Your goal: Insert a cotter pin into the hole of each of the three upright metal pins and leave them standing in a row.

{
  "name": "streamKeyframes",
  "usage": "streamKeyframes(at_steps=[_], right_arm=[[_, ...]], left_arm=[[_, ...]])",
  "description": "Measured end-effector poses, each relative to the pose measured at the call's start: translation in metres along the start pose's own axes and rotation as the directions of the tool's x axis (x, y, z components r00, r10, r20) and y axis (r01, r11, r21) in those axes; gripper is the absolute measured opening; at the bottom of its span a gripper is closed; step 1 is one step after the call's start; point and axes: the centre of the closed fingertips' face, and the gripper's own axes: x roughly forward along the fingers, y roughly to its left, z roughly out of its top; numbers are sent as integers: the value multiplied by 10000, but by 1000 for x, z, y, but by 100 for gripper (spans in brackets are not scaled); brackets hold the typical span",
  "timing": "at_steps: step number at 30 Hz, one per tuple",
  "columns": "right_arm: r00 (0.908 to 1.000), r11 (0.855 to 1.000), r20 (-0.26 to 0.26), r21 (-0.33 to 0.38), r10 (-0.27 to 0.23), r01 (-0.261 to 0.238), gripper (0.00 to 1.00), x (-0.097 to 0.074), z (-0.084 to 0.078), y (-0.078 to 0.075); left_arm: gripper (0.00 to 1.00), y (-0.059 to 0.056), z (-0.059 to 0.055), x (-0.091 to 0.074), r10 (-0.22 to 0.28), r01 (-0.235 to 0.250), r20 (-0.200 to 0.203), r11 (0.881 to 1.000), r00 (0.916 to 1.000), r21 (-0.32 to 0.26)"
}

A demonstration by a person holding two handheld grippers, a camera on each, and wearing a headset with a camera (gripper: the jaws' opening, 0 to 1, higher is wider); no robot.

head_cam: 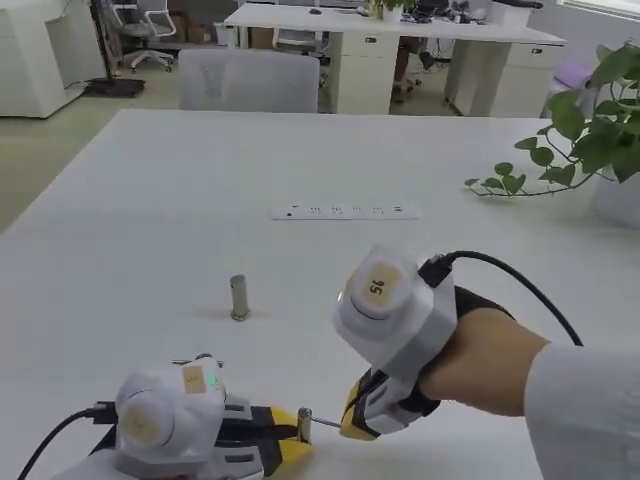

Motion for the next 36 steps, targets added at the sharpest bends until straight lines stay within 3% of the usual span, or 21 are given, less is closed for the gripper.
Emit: streamKeyframes(at_steps=[36], right_arm=[[9999, 9998, 120, 209, -1, -2, 3, 5, 17, 3]], left_arm=[[6, -2, -1, 2, -11, 12, 69, 9999, 10000, -131]])
